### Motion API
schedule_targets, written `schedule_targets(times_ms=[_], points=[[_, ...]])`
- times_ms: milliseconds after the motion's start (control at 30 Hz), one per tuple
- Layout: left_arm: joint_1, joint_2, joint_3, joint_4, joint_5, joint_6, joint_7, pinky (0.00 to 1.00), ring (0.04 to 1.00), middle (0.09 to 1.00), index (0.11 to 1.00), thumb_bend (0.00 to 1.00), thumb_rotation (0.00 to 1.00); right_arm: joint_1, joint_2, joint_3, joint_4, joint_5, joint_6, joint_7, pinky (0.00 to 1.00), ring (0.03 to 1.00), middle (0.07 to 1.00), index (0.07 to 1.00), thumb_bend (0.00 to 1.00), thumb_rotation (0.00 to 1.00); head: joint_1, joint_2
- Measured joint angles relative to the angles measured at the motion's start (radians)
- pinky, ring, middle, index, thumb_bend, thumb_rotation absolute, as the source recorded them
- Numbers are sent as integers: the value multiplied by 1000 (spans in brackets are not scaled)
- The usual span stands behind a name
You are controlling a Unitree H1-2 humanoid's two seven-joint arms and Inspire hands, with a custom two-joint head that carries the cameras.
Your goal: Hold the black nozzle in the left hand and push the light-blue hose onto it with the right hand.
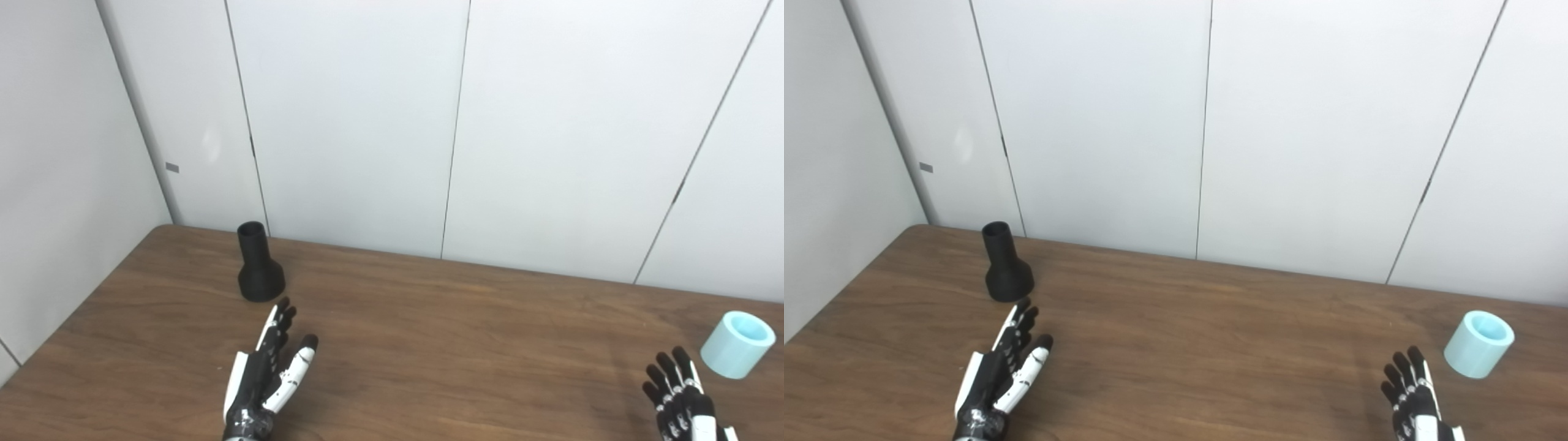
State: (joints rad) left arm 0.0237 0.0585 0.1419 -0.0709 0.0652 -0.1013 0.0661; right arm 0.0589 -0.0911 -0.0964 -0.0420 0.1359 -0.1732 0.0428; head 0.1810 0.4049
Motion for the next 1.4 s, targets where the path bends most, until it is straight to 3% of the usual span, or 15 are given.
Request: schedule_targets(times_ms=[167,233,300,467,667,833,933,1033,1200,1333,1400], points=[[-14,21,36,7,-32,-34,4,945,936,948,946,781,176,-5,-3,7,2,-9,-4,1,921,937,956,976,607,1000,6,9],[-17,37,51,8,-24,-21,15,904,912,933,951,851,246,-7,-3,8,2,-10,-6,0,905,928,957,977,631,1000,9,9],[-27,51,73,11,9,14,41,887,902,925,946,881,223,-7,-5,7,3,-16,-11,0,889,920,950,971,646,1000,11,9],[-100,77,130,13,53,113,114,917,932,938,951,877,190,-11,-12,3,10,-27,-25,-1,889,916,940,971,658,1000,15,12],[-175,151,134,16,142,191,139,996,997,988,973,888,263,-16,-12,4,14,-31,-27,-1,889,924,947,978,651,1000,15,15],[-191,163,147,40,176,259,165,1000,1000,998,971,870,252,-23,-18,4,19,-33,-27,2,929,944,956,987,661,1000,24,15],[-204,187,133,102,218,263,174,980,1000,1000,952,877,264,-27,-23,4,24,-31,-26,4,927,946,958,987,656,1000,29,18],[-232,245,84,174,312,283,195,942,994,986,945,869,368,-26,-27,4,25,-31,-24,6,938,954,958,994,667,1000,28,20],[-303,324,-5,316,470,289,261,999,998,967,924,890,437,-26,-38,7,33,-37,-15,15,912,945,941,990,689,1000,26,25],[-333,338,-56,386,521,306,282,1000,1000,988,949,913,487,-26,-39,7,34,-44,-10,15,915,937,918,976,707,1000,26,26],[-349,339,-76,414,521,338,256,1000,1000,998,965,935,524,-26,-41,8,34,-50,4,15,915,937,914,969,711,1000,25,31]])
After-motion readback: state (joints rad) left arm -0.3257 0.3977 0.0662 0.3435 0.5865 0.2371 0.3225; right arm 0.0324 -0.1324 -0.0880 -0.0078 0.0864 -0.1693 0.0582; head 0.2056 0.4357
